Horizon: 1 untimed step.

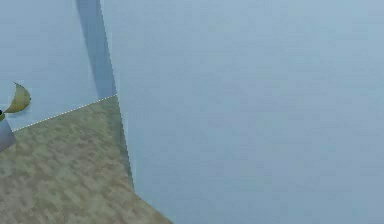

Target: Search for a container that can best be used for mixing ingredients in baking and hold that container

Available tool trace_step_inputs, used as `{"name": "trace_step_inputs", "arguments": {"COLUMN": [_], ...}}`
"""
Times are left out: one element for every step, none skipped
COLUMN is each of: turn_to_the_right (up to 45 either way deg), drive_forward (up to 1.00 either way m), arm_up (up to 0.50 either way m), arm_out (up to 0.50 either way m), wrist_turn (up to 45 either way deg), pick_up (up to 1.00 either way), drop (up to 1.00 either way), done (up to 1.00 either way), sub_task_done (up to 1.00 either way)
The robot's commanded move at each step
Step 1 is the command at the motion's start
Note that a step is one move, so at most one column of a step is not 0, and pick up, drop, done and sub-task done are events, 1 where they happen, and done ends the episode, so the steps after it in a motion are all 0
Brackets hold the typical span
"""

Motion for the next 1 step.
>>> {"name": "trace_step_inputs", "arguments": {"turn_to_the_right": [-6.0], "drive_forward": [0.00], "arm_up": [0.00], "arm_out": [0.00], "wrist_turn": [0.0], "pick_up": [0.00], "drop": [0.00], "done": [0.00], "sub_task_done": [0.00]}}
